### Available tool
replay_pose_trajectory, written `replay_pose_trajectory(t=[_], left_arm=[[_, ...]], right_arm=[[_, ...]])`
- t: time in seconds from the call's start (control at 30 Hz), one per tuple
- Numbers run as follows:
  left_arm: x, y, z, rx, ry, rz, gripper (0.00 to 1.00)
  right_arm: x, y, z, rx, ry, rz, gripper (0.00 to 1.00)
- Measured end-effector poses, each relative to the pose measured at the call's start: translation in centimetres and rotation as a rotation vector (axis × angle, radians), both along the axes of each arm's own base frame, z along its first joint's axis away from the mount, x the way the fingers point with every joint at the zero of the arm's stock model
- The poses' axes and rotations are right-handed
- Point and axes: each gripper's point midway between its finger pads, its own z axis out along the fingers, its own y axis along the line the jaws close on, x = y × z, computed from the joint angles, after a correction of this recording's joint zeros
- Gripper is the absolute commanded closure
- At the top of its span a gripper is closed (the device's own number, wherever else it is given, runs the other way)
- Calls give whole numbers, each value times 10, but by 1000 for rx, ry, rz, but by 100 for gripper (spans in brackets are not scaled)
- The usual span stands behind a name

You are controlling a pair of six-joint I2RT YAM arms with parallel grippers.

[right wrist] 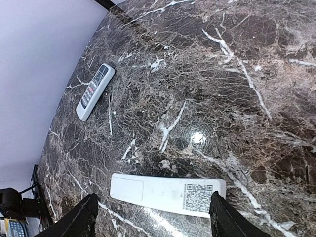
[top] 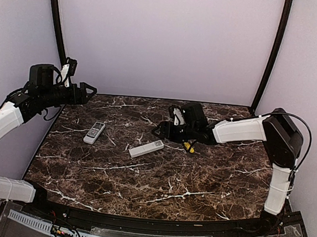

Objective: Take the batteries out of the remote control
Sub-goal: Place the remote control at the center of the board, then adjust the remote control at the center of the board.

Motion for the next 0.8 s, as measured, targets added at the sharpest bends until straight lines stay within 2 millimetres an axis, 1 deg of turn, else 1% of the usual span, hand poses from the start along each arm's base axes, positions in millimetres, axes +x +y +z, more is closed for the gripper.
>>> replay_pose_trajectory(t=[0.17,0.3,0.43,0.5,0.57,0.73,0.8], left_arm=[[0,-1,0,-2,0,-7,16],[-2,-5,0,-15,3,-26,17],[-3,-10,-7,-59,26,-38,20],[-4,-13,-16,-94,57,-32,21],[-7,-20,-29,-137,97,-28,21],[-33,-56,-84,-238,269,-56,22],[-44,-71,-107,-272,336,-71,23]], right_arm=[[4,-10,12,-26,-52,-37,22],[5,-19,16,-49,-77,-64,22],[4,-26,21,-75,-95,-75,21],[4,-27,21,-87,-104,-67,21],[3,-29,20,-106,-106,-55,22],[3,-31,22,-122,-105,-13,22],[6,-32,24,-116,-105,3,24]])
